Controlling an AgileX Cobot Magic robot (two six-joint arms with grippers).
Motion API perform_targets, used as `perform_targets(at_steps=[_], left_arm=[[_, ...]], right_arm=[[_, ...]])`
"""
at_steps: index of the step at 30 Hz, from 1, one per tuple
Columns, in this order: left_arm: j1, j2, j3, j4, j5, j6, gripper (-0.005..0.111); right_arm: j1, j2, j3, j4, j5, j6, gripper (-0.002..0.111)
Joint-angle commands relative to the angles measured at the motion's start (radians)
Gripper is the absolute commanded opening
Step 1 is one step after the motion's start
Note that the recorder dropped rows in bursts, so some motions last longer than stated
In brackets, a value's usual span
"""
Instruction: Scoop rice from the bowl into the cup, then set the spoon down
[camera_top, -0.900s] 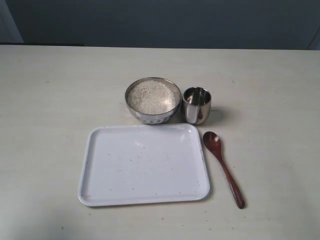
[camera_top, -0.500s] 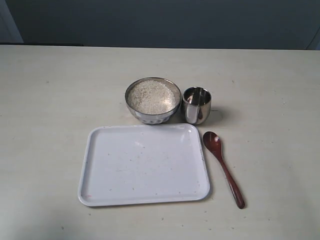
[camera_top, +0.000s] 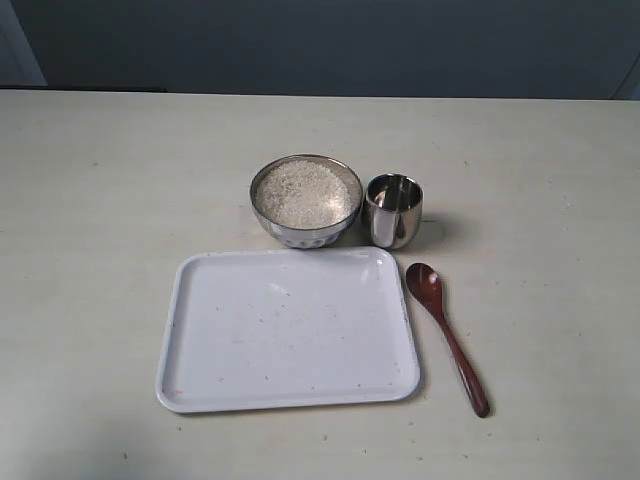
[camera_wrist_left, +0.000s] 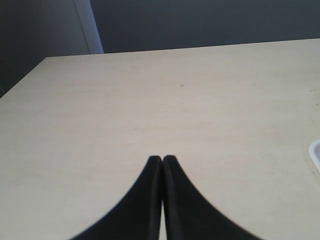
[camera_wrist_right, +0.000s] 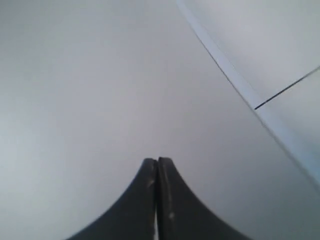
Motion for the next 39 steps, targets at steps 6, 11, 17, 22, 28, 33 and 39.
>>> perform_targets(at_steps=[6, 11, 17, 22, 28, 33, 39], left_arm=[[-0.002, 0.001, -0.008, 0.0, -0.01, -0.005, 0.001], [-0.002, 0.001, -0.008, 0.0, -0.01, -0.005, 0.001], [-0.002, 0.001, -0.008, 0.0, -0.01, -0.005, 0.001], [-0.002, 0.001, -0.008, 0.0, -0.01, -0.005, 0.001], [-0.002, 0.001, -0.008, 0.0, -0.013, -0.005, 0.001], [-0.002, 0.001, -0.008, 0.0, -0.013, -0.005, 0.001], [-0.002, 0.001, -0.008, 0.0, -0.013, -0.005, 0.001]], right_arm=[[-0.003, -0.003, 0.002, 0.107, 0.128, 0.489, -0.001], [0.0, -0.003, 0.002, 0.103, 0.09, 0.612, -0.001], [0.002, -0.003, -0.07, -0.145, -0.093, 0.829, -0.001], [0.002, 0.022, -0.311, -0.825, 0.219, 0.922, -0.001], [0.034, 0.306, -0.58, -1.898, 0.176, 1.608, -0.001], [0.036, 0.728, -0.743, -2.006, -0.221, 1.729, -0.001], [0.036, 1.096, -0.774, -2.006, -0.028, 1.731, -0.001]])
